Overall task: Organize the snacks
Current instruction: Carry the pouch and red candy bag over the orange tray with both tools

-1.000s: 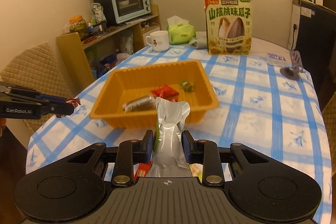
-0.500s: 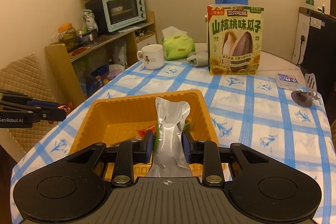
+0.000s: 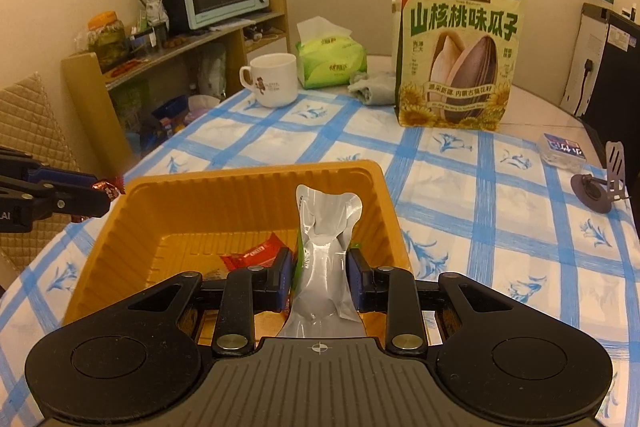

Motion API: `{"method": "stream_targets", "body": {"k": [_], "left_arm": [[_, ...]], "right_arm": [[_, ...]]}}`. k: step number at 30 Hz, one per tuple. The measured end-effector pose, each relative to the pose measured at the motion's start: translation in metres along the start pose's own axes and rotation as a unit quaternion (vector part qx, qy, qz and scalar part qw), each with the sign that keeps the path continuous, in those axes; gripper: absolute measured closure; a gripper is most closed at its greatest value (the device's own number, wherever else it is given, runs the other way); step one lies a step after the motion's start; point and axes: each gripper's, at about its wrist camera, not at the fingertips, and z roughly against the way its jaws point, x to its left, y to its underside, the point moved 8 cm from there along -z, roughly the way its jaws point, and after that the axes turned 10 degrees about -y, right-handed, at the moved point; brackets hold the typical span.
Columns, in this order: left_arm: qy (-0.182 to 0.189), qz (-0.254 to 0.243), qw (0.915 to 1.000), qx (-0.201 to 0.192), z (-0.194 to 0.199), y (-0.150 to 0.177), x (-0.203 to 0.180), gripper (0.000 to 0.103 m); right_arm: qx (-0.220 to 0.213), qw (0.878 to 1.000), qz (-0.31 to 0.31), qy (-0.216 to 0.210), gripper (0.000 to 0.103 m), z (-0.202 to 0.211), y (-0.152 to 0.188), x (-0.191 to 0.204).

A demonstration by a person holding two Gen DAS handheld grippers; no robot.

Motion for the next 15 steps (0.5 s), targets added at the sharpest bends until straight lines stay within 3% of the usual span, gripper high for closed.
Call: {"method": "stream_targets", "body": {"k": [15], "left_arm": [[0.002,-0.002,0.9998,0.018,-0.024,-0.001,0.002,0.081]], "right_arm": [[0.037,0.999,-0.011,-0.003,0.073,-0.023,0.012,-0.008]]}}
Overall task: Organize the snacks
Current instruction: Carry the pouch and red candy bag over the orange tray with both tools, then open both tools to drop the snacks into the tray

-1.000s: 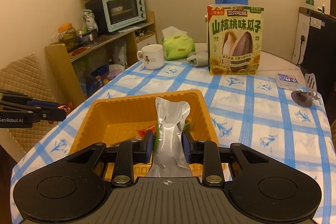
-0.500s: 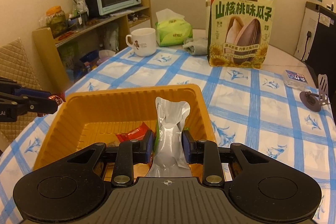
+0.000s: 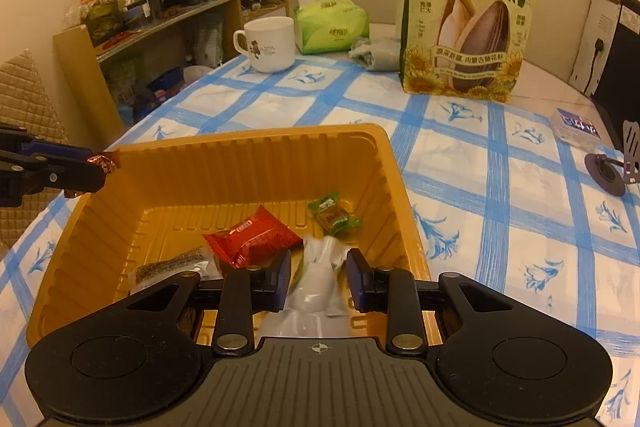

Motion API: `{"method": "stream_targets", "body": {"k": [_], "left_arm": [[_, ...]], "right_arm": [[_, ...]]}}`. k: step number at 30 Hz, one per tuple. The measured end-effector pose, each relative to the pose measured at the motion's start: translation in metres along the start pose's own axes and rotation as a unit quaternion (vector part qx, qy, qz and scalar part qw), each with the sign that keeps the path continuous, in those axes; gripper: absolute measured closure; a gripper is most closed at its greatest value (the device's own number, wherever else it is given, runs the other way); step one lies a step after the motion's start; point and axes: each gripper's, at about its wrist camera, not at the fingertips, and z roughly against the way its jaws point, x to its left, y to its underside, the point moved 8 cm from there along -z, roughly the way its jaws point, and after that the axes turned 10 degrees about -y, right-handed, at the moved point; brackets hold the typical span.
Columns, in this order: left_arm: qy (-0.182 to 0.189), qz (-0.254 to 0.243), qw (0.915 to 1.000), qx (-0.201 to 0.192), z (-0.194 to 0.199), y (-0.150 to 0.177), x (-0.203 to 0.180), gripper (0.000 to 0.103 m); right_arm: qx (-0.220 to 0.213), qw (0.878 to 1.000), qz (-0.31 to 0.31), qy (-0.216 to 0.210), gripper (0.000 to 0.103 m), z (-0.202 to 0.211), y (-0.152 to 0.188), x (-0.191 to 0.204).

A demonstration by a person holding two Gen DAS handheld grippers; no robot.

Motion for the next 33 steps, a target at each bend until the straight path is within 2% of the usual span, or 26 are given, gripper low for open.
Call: {"method": "stream_targets", "body": {"k": [20,22,23,25,29,31,33], "left_arm": [[-0.006,-0.002,0.9998,0.021,-0.035,-0.007,0.001,0.08],[-0.008,0.0,0.9997,0.024,-0.037,-0.005,0.003,0.076],[-0.01,0.001,0.9996,0.025,-0.037,-0.004,0.003,0.07],[-0.01,0.005,0.9995,0.028,-0.035,-0.001,0.005,0.065],[-0.009,0.01,0.9995,0.028,-0.026,0.003,0.006,0.052],[-0.009,0.012,0.9995,0.026,-0.018,0.004,0.005,0.047],[-0.009,0.016,0.9995,0.024,-0.01,0.005,0.005,0.038]], "right_arm": [[-0.013,1.0,-0.021,-0.007,0.069,0.009,-0.006,0.001],[-0.015,1.0,-0.024,-0.008,0.064,0.011,-0.005,0.002],[-0.017,1.0,-0.025,-0.009,0.062,0.013,-0.005,0.002],[-0.024,0.999,-0.029,-0.009,0.049,0.017,-0.004,0.004],[-0.03,0.999,-0.038,-0.016,0.043,0.025,-0.003,0.01],[-0.034,0.998,-0.042,-0.017,0.035,0.03,-0.002,0.013],[-0.042,0.998,-0.046,-0.017,0.029,0.037,-0.001,0.016]]}}
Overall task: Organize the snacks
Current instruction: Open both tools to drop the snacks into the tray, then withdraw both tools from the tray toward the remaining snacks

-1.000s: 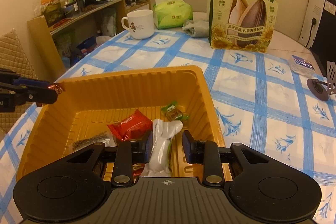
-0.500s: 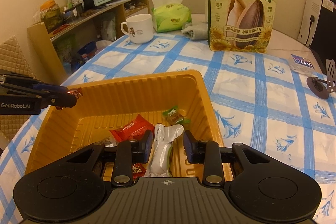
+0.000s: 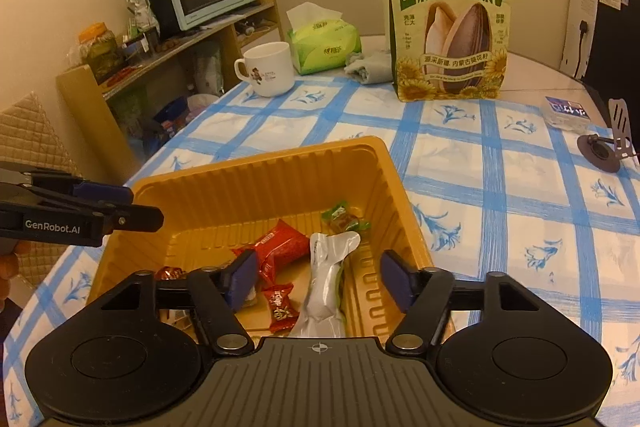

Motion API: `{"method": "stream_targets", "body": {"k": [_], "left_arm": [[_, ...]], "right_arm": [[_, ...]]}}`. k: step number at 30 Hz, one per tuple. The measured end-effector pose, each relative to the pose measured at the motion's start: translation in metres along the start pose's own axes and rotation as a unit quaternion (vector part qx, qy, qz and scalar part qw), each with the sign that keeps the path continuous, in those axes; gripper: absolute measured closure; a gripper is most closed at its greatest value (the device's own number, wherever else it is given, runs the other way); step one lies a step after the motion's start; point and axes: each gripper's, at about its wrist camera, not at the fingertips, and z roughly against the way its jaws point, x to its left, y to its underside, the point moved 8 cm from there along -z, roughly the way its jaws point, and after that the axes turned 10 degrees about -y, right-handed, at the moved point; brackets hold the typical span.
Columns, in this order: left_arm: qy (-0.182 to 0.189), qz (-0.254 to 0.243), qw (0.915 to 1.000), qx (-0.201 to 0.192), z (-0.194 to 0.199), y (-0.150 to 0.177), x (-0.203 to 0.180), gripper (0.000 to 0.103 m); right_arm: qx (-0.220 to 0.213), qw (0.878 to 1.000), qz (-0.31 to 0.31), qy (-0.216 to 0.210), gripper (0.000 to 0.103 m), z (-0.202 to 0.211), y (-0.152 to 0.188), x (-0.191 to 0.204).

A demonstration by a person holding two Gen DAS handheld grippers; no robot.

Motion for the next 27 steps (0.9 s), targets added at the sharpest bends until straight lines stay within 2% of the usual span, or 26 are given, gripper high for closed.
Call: {"method": "stream_targets", "body": {"k": [4,6,10,21,27], "left_arm": [[0.0,0.004,0.9999,-0.009,0.021,0.002,-0.001,0.033],[0.002,0.006,0.9999,-0.015,0.032,0.003,-0.003,0.029],[0.003,0.006,0.9996,-0.026,0.056,0.009,-0.008,0.028],[0.003,0.013,0.9989,-0.044,0.124,0.039,-0.027,0.026],[0.011,0.008,0.9986,-0.051,0.161,0.068,-0.045,0.024]], "right_arm": [[-0.012,1.0,-0.011,-0.004,0.02,0.014,0.0,0.006],[-0.019,1.0,-0.017,-0.008,0.018,0.023,0.001,0.009],[-0.03,0.999,-0.026,-0.012,0.015,0.042,0.002,0.017],[-0.055,0.998,-0.028,-0.02,0.012,0.107,0.025,0.041],[-0.055,0.998,-0.04,-0.003,0.011,0.143,0.046,0.044]]}}
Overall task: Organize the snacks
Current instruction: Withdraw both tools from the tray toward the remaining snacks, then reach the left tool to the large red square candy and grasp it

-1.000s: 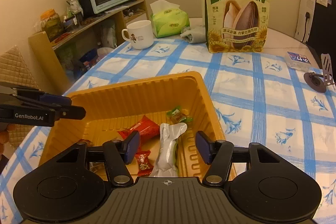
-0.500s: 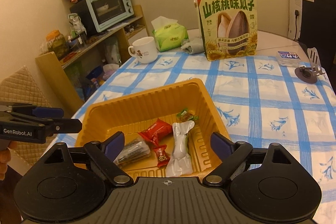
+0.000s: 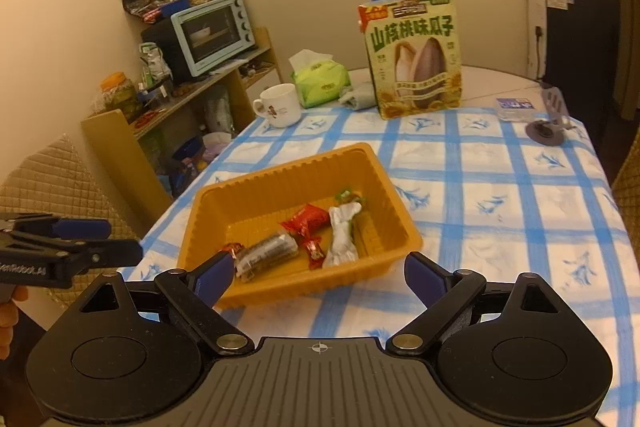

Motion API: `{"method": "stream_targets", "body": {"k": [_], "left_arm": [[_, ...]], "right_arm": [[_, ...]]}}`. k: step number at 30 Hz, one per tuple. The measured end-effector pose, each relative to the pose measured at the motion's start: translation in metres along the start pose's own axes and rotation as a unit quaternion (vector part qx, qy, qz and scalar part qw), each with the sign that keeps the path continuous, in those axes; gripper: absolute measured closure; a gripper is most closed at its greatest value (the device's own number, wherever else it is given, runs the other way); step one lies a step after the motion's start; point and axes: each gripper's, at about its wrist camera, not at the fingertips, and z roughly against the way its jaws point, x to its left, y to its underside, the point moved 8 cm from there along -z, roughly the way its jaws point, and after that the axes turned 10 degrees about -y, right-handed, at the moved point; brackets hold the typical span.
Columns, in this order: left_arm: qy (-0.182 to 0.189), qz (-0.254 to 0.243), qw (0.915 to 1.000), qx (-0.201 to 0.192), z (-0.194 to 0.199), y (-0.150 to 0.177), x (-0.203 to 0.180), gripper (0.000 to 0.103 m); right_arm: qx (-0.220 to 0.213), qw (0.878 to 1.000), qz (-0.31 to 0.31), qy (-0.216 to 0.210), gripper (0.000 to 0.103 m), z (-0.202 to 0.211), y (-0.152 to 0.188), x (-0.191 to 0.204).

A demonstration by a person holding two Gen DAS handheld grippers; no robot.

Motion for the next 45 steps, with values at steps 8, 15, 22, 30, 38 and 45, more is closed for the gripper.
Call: {"method": "stream_targets", "body": {"k": [8,15,22,30,38,45], "left_arm": [[-0.001,0.001,1.0,0.004,0.038,0.036,-0.02,0.024],[0.0,-0.003,0.9999,0.012,0.058,0.063,-0.036,0.024],[0.009,-0.006,0.9998,0.02,0.071,0.088,-0.054,0.024],[0.012,-0.008,0.9993,0.034,0.074,0.113,-0.068,0.023],[0.013,-0.012,0.9983,0.056,0.067,0.131,-0.074,0.023],[0.015,-0.024,0.9968,0.074,0.054,0.143,-0.08,0.023]], "right_arm": [[0.004,1.0,-0.01,0.003,0.011,0.044,0.031,0.002],[0.009,1.0,-0.007,0.003,0.011,0.073,0.058,0.005],[0.02,1.0,-0.01,0.009,0.011,0.091,0.085,0.002],[0.042,0.999,-0.021,0.015,0.011,0.1,0.115,-0.004],[0.067,0.997,-0.028,0.024,0.011,0.098,0.139,-0.01],[0.09,0.995,-0.036,0.03,0.011,0.089,0.158,-0.013]]}}
